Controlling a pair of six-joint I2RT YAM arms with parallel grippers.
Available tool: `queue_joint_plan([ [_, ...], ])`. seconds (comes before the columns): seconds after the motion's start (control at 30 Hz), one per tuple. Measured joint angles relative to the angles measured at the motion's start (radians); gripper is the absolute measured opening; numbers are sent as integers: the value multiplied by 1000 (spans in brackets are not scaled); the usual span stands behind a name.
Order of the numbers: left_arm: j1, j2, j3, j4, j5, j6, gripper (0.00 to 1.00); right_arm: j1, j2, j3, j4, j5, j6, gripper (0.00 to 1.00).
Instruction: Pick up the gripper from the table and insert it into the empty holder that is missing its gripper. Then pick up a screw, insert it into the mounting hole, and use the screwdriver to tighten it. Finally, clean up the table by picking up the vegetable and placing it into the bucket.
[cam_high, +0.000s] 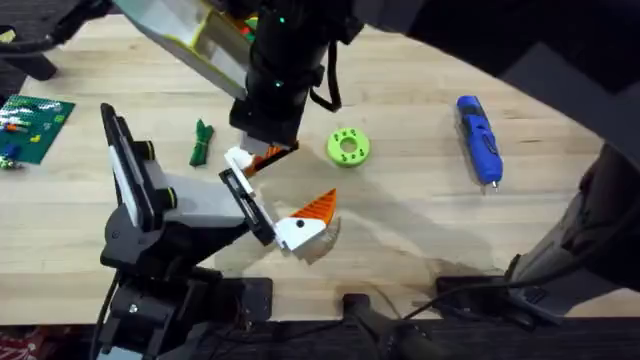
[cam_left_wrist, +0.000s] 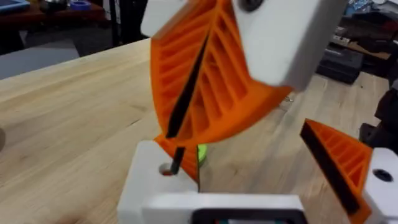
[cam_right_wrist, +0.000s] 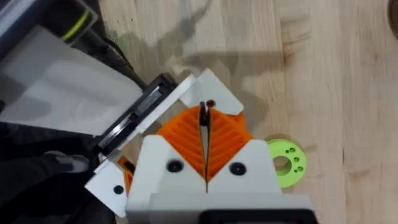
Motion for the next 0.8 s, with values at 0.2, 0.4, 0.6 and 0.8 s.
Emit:
queue_joint_plan([
  [0.2,0,0,0,0,0,0,991,-1,-55,0,-18,0,0,7],
  [0.4,0,0,0,0,0,0,991,-1,-91,0,-31,0,0,7],
  [0.6,0,0,0,0,0,0,991,-1,-94,0,-62,0,0,8],
  [0.8,0,0,0,0,0,0,991,-1,-93,0,-66,0,0,7],
])
